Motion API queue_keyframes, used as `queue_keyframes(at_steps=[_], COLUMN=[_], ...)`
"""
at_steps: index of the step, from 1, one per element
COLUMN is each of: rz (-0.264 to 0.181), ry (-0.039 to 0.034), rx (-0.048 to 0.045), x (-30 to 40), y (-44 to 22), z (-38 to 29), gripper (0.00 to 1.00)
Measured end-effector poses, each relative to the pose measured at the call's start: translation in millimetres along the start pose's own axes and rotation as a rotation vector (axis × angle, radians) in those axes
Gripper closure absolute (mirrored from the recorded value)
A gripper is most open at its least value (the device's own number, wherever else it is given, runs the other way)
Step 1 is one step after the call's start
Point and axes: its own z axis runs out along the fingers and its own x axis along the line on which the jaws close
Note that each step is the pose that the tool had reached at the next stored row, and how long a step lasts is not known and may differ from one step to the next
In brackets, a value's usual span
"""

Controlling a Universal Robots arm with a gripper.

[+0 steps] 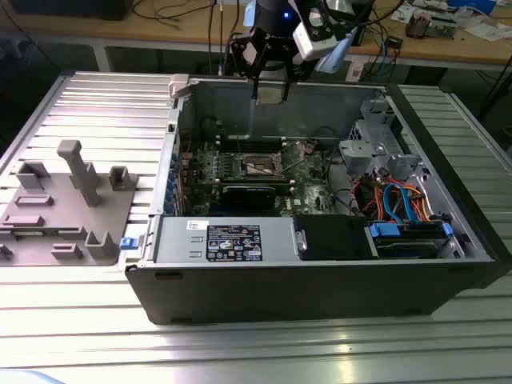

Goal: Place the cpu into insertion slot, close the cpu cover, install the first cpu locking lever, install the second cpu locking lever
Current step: 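Place the cpu into insertion slot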

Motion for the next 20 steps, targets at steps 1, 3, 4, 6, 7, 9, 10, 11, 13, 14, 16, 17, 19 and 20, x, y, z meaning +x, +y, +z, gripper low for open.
queue_keyframes(at_steps=[1, 3, 4, 6, 7, 9, 10, 11, 13, 14, 16, 17, 19, 20], rz=[0.000, 0.000, 0.000, 0.000, 0.000, 0.002, 0.011, 0.032, 0.060, 0.081, 0.103, 0.111, 0.126, 0.135], ry=[0.0000, 0.0000, 0.0000, 0.0000, 0.0000, -0.0001, -0.0010, -0.0029, -0.0054, -0.0073, -0.0092, -0.0099, -0.0113, -0.0121], rx=[0.0000, 0.0000, 0.0000, 0.0000, 0.0000, 0.0000, -0.0003, -0.0008, -0.0012, -0.0016, -0.0020, -0.0022, -0.0024, -0.0026], x=[0.0, 0.0, 0.0, 0.0, 0.0, 0.0, -0.1, 0.0, 0.0, 0.0, 0.0, 0.0, 0.0, 0.0], y=[0.0, 0.0, 0.0, 0.0, 0.0, 0.0, 0.0, 0.0, 0.0, 0.0, 0.0, 0.0, 0.0, 0.0], z=[0.0, 0.0, 0.0, 0.0, 0.0, 0.0, 0.1, 0.1, 0.1, 0.1, 0.1, 0.2, 0.2, 0.2], gripper=[0.46, 0.46, 0.46, 0.46, 0.46, 0.46, 0.46, 0.46, 0.46, 0.46, 0.46, 0.46, 0.46, 0.46])
